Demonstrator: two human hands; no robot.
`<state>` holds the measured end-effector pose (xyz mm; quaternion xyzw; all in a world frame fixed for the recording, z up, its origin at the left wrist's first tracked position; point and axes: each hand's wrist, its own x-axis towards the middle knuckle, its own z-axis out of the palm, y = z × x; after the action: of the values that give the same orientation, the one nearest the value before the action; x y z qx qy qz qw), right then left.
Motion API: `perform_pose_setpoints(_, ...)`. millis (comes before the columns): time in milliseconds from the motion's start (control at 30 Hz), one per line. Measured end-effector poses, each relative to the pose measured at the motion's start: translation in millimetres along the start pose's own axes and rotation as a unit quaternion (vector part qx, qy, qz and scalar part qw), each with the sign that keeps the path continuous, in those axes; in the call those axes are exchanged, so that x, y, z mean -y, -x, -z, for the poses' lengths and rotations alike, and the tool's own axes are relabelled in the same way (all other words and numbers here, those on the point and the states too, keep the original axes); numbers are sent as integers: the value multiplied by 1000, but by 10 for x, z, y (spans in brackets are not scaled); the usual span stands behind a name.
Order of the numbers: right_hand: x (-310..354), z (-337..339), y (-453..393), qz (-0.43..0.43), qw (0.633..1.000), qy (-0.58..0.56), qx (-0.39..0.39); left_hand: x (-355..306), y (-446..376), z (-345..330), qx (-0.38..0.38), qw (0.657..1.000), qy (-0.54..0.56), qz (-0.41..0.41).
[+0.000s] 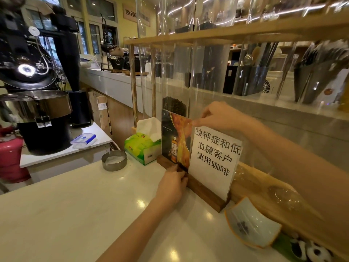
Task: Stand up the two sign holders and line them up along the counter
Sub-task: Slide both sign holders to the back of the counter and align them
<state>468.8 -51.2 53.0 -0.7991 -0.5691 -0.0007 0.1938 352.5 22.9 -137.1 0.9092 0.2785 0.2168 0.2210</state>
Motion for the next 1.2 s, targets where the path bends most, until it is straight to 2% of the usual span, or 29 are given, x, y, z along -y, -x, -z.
perform_pose_setpoints(167, -53, -19, 357, -11, 998, -13, -55, -181, 183, -56, 21, 995, -69, -66)
perform_pose_setpoints(433, -38, -171, 382, 4, 992, -10, -125, -193, 196, -54, 41, 991, -106, -66)
perform_pose_setpoints(1200, -145, -178, 337, 25, 992, -19, -121, -206, 189, -102, 32, 991, -115, -51)
